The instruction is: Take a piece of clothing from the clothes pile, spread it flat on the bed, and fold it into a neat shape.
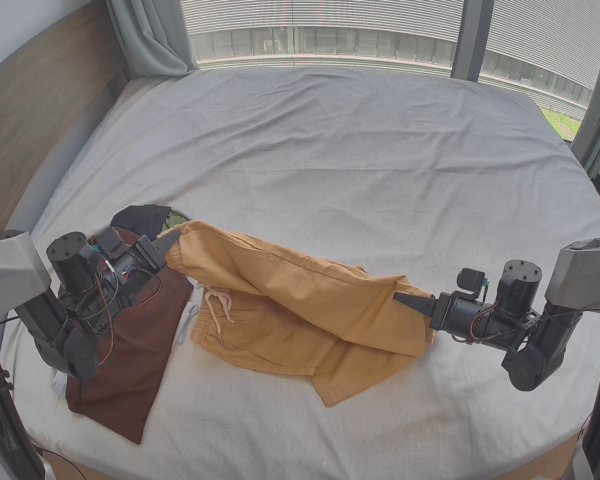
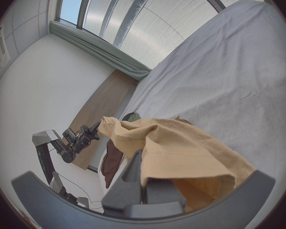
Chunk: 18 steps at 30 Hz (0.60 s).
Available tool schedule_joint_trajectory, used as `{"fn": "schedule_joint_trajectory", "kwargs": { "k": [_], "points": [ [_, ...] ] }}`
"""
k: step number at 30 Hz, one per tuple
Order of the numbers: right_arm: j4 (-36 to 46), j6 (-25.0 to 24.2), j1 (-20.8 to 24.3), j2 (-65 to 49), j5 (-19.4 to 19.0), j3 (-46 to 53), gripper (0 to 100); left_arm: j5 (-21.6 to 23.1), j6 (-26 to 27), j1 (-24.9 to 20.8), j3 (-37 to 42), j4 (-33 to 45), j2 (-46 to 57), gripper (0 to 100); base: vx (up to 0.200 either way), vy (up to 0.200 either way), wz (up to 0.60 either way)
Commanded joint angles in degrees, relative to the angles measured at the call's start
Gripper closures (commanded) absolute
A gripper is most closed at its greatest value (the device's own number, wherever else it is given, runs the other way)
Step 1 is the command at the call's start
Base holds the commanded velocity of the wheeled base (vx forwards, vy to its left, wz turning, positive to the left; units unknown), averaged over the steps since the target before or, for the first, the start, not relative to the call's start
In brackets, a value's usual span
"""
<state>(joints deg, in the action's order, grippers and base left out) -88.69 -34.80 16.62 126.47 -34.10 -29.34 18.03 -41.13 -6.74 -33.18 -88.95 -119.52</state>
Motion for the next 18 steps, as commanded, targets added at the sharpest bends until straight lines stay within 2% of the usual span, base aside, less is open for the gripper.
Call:
{"fn": "schedule_joint_trajectory", "kwargs": {
  "k": [1, 6, 10, 13, 18],
  "points": [
    [0.0, 0.0, -0.18, -3.86, 0.0, 0.25, 100, 0.69, 0.26, 0.24, 0.49, -0.25, 2.01, 100, 0.0, 0.0, 0.0],
    [0.09, 0.0, -0.09, -6.23, 0.0, 0.51, 100, 2.1, 1.4, 0.59, 1.28, -0.25, 2.89, 100, 0.0, 0.0, 0.0],
    [0.18, -0.09, -0.09, -8.25, 0.0, 0.87, 100, 2.8, 4.48, 1.56, 2.42, -0.25, 4.03, 100, 0.0, 0.0, 0.0],
    [0.18, -0.09, -0.09, -9.04, 0.0, 0.95, 100, 5.61, 6.68, 1.73, 4.09, -0.25, 5.96, 100, 0.0, 0.0, 0.0],
    [0.09, -0.09, -0.09, -9.31, 0.0, 0.95, 100, 8.86, 7.21, 2.52, 6.82, -0.17, 9.13, 100, 0.0, 0.0, 0.0]
  ]
}}
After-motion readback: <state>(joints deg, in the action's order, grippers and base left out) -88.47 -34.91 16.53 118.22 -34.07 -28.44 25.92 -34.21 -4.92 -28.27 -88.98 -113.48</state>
